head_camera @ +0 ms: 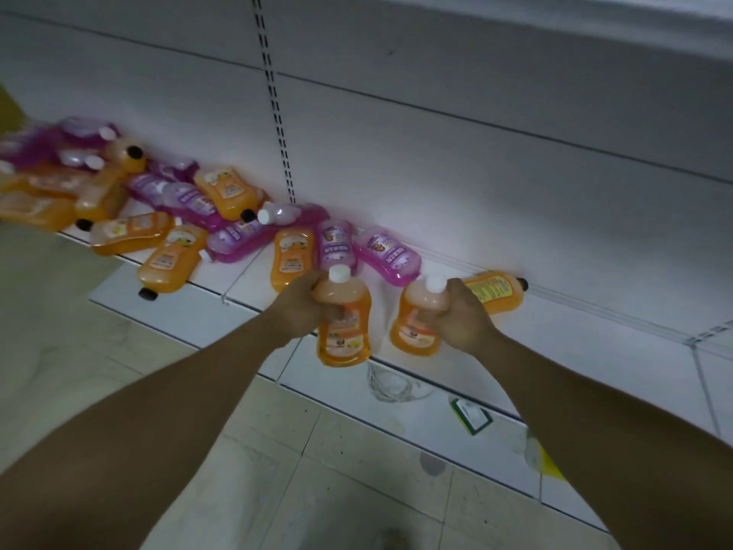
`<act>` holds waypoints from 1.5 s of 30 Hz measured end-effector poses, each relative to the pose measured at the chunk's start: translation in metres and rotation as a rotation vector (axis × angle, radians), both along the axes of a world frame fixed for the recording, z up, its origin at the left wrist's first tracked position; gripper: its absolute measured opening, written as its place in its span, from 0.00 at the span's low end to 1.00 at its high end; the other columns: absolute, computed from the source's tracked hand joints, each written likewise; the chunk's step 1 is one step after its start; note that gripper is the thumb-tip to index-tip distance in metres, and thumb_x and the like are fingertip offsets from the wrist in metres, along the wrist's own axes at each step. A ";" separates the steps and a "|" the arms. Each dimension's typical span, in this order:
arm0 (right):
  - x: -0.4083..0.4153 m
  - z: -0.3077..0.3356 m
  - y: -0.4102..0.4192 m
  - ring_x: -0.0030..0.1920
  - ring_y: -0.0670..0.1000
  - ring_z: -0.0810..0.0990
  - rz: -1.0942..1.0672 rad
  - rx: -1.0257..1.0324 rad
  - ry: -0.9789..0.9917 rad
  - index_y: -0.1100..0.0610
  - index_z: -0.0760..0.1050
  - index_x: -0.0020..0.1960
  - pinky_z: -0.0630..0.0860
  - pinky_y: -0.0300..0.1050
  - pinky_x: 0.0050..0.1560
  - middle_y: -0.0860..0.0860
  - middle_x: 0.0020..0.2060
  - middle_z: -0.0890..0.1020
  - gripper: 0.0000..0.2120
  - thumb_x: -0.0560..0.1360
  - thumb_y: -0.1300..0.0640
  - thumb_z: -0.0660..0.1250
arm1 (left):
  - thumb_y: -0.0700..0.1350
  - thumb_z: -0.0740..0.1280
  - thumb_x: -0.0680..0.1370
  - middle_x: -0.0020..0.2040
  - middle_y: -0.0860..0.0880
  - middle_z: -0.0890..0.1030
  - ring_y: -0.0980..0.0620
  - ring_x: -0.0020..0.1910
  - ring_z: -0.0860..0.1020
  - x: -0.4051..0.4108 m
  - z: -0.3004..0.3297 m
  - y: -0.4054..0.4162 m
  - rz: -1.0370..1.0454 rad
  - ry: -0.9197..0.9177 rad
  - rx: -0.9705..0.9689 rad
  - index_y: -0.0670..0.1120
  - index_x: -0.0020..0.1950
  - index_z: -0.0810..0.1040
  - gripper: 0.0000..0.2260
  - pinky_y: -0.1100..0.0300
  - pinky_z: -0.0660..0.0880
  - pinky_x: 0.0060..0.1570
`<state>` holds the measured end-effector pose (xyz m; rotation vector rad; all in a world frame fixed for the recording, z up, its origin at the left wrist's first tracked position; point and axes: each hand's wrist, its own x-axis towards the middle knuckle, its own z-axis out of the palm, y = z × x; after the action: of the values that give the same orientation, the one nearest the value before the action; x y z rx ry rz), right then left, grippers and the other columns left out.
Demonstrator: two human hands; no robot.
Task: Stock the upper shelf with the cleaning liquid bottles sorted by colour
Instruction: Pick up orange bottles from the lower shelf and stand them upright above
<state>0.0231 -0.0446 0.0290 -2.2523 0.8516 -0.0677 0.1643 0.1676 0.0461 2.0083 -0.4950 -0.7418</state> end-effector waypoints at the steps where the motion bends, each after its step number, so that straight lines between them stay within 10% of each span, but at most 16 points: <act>1: -0.003 0.006 0.005 0.53 0.55 0.77 -0.069 0.052 -0.069 0.58 0.70 0.58 0.74 0.48 0.51 0.53 0.52 0.78 0.26 0.68 0.47 0.76 | 0.39 0.74 0.69 0.54 0.51 0.77 0.51 0.52 0.76 -0.003 0.008 0.006 0.020 0.029 -0.040 0.49 0.64 0.70 0.26 0.60 0.74 0.42; 11: -0.021 0.137 0.123 0.44 0.50 0.82 -0.234 0.487 -0.517 0.51 0.69 0.52 0.80 0.51 0.48 0.52 0.46 0.81 0.10 0.77 0.47 0.65 | 0.43 0.63 0.79 0.48 0.47 0.82 0.50 0.44 0.82 -0.031 0.123 0.099 0.067 0.191 -0.438 0.51 0.55 0.76 0.07 0.56 0.80 0.38; 18: -0.016 0.237 0.223 0.42 0.45 0.82 -0.166 0.456 -0.744 0.52 0.67 0.59 0.78 0.37 0.33 0.49 0.48 0.79 0.15 0.77 0.50 0.67 | 0.44 0.63 0.79 0.55 0.43 0.80 0.43 0.51 0.81 -0.023 0.208 0.183 0.054 0.071 -0.554 0.51 0.65 0.72 0.14 0.45 0.79 0.50; 27: 0.035 0.330 0.296 0.45 0.48 0.83 -0.077 0.420 -0.971 0.51 0.70 0.58 0.80 0.43 0.41 0.49 0.49 0.81 0.15 0.75 0.51 0.70 | 0.46 0.61 0.80 0.53 0.49 0.79 0.49 0.48 0.82 0.006 0.299 0.253 0.097 -0.138 -0.721 0.58 0.64 0.69 0.14 0.54 0.79 0.43; 45: 0.253 0.412 0.228 0.50 0.51 0.82 0.001 0.253 -1.064 0.49 0.69 0.60 0.81 0.50 0.50 0.49 0.52 0.79 0.19 0.74 0.47 0.71 | 0.46 0.60 0.81 0.49 0.55 0.77 0.54 0.46 0.80 0.200 0.399 0.213 0.241 -0.509 -0.745 0.57 0.62 0.68 0.11 0.59 0.78 0.41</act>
<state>0.2757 0.1830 0.4414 -1.6130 0.2424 -0.9926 0.3647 0.3803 0.4456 1.4803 -0.6811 0.1258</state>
